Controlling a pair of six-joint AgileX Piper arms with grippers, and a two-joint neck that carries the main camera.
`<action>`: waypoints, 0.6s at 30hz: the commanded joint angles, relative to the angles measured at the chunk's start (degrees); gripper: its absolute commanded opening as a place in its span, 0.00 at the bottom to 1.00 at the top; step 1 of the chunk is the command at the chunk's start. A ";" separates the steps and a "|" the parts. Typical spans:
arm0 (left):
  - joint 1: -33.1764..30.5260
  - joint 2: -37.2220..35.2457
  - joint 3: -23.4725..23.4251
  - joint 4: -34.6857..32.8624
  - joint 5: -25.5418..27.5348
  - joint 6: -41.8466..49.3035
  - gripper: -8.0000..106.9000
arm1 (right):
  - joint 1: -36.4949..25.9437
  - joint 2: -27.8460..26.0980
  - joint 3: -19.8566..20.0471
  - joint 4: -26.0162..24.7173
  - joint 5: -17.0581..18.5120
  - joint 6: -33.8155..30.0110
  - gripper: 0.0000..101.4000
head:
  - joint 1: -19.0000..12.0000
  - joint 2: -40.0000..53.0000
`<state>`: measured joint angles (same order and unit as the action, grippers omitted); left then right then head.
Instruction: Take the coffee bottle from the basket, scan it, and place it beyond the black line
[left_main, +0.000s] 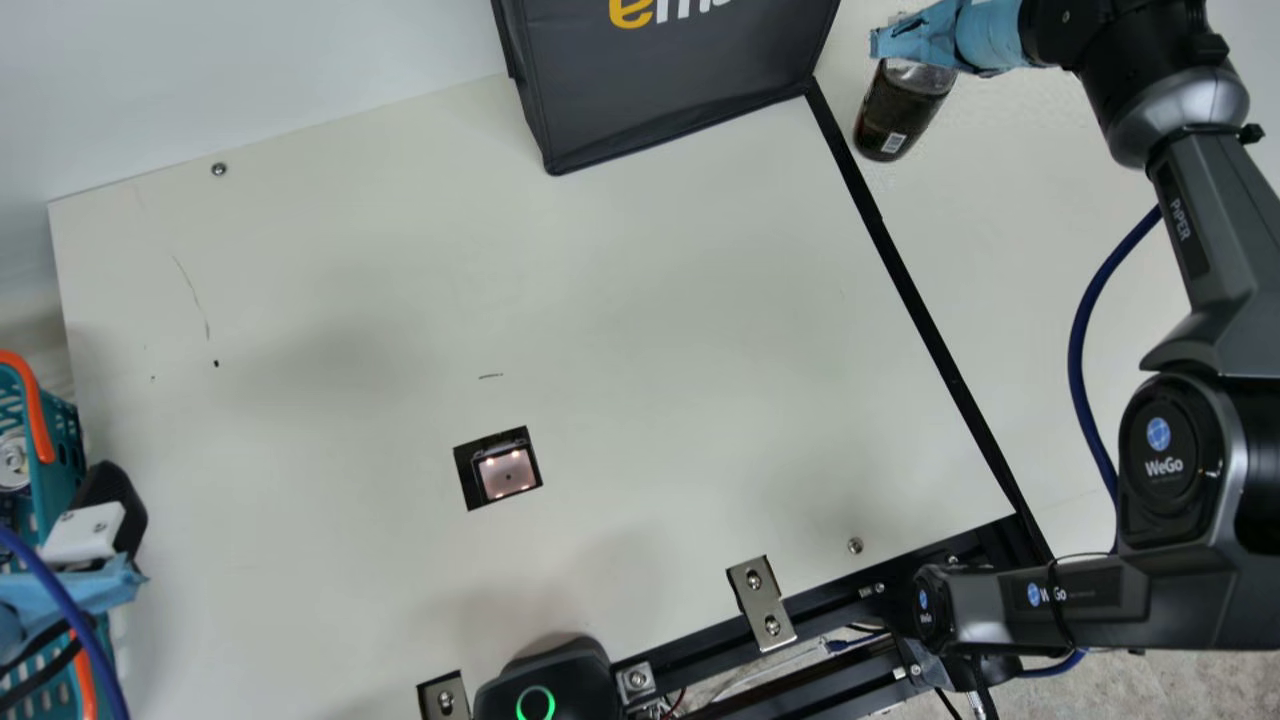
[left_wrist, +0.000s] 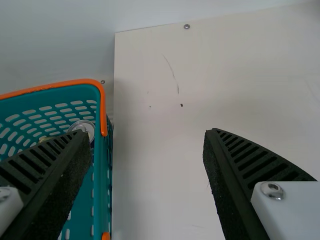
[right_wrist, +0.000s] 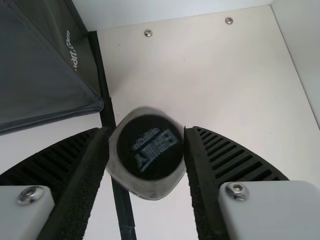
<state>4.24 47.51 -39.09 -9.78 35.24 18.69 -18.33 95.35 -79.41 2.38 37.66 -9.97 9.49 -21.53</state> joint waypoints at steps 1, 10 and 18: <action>0.00 0.00 0.00 0.00 0.00 0.00 0.85 | -0.12 0.01 0.21 -0.10 0.48 0.08 0.62 | -1.57 -0.05; 0.00 0.00 0.00 0.00 0.00 0.00 0.85 | -0.31 -0.40 0.48 -0.36 0.38 0.58 0.77 | -1.57 -0.05; 0.00 0.00 0.00 0.00 0.00 0.00 0.85 | -0.32 -1.86 0.31 -0.01 0.92 0.53 0.79 | -1.57 -0.05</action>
<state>4.24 47.51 -39.09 -9.78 35.24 18.69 -18.67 93.59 -79.08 2.23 38.60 -9.35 9.49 -21.53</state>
